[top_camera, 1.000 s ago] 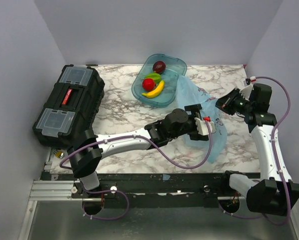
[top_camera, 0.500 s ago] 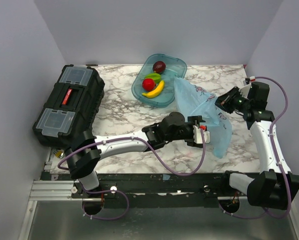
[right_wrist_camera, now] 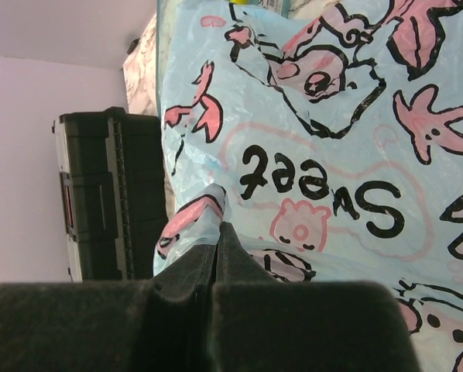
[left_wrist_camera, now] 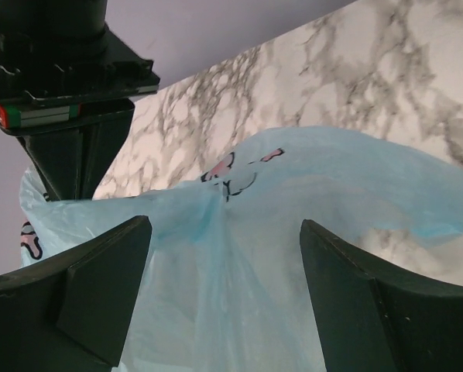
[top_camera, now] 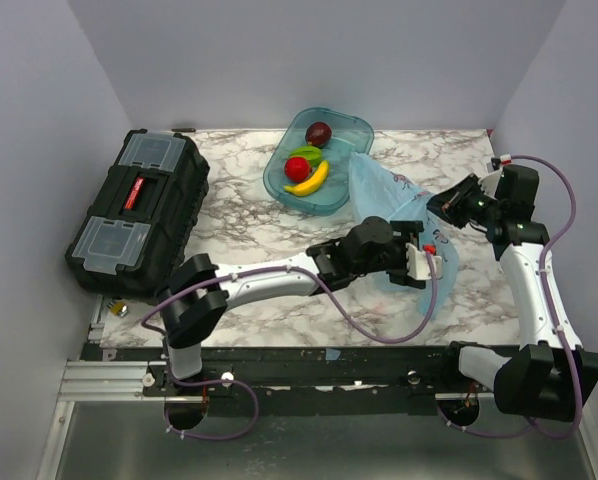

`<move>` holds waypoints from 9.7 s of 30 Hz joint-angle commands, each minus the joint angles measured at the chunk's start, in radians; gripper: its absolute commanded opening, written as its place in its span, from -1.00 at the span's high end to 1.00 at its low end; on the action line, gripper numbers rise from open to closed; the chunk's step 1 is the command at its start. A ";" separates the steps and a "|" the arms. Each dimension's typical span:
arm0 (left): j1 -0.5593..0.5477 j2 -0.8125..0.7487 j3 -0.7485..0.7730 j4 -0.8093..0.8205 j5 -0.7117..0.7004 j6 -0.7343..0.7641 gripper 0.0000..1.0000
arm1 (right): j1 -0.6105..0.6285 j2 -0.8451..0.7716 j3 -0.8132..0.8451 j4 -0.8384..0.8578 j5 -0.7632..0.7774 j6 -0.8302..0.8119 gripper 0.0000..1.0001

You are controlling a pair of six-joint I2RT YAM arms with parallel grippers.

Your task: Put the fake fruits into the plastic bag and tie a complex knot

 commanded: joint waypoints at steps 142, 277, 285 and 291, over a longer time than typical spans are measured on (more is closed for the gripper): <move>0.735 -0.168 0.082 -0.377 0.779 -0.726 -0.61 | 0.336 0.240 0.342 0.136 0.061 -0.615 0.99; 0.363 -0.004 0.047 -0.826 0.105 0.102 0.24 | 0.253 0.009 0.161 -0.165 0.033 -0.866 0.99; 0.364 0.081 0.133 -0.836 0.109 0.037 -0.24 | 0.253 0.044 0.100 -0.136 0.056 -0.916 0.99; 0.372 -0.027 0.193 -0.827 0.222 -0.070 -0.78 | 0.253 0.017 0.076 -0.137 0.026 -0.896 0.99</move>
